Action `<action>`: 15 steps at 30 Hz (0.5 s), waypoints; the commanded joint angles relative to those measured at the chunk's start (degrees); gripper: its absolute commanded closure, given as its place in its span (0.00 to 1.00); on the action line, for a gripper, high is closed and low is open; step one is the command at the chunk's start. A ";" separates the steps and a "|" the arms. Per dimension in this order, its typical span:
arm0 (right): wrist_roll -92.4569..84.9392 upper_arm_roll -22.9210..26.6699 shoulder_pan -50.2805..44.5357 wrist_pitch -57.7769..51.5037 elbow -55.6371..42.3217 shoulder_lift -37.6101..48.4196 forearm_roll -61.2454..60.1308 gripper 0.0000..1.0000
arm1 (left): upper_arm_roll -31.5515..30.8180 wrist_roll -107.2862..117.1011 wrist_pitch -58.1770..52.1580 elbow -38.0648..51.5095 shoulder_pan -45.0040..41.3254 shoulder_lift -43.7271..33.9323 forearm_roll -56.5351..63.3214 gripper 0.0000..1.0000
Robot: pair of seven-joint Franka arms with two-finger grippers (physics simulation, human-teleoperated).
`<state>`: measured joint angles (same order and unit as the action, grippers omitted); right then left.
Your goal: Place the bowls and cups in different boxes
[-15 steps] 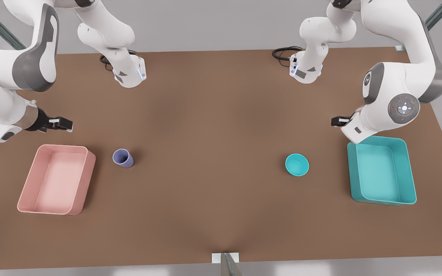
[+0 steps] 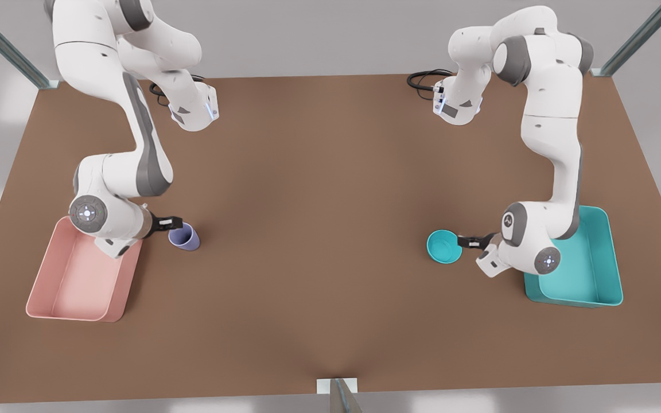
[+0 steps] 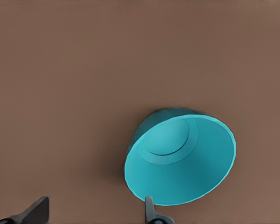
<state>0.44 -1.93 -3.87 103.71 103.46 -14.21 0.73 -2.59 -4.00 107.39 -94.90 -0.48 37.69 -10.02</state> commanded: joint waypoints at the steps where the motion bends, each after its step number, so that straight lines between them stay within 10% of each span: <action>1: 5.62 0.26 0.18 14.58 4.89 2.07 -0.12 0.00 | -0.05 -9.27 13.11 -1.16 0.04 0.20 -4.04 0.00; 9: 10.28 0.43 2.64 30.15 19.85 3.66 -0.21 0.00 | -0.31 -11.82 9.16 -3.01 -0.40 2.22 -7.11 0.03; 14: 10.19 0.35 4.40 31.91 19.85 0.41 -0.12 0.00 | -0.31 -11.38 4.85 -2.83 -0.40 1.87 -13.27 0.78; 15: 10.02 0.35 4.40 31.91 19.94 0.14 -0.12 0.00 | -0.31 -11.47 4.50 -2.83 -0.40 1.95 -13.27 0.79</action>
<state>5.99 -1.57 0.52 131.38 123.58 -13.82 0.66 -2.89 -10.25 114.11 -97.74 -0.88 39.72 -20.92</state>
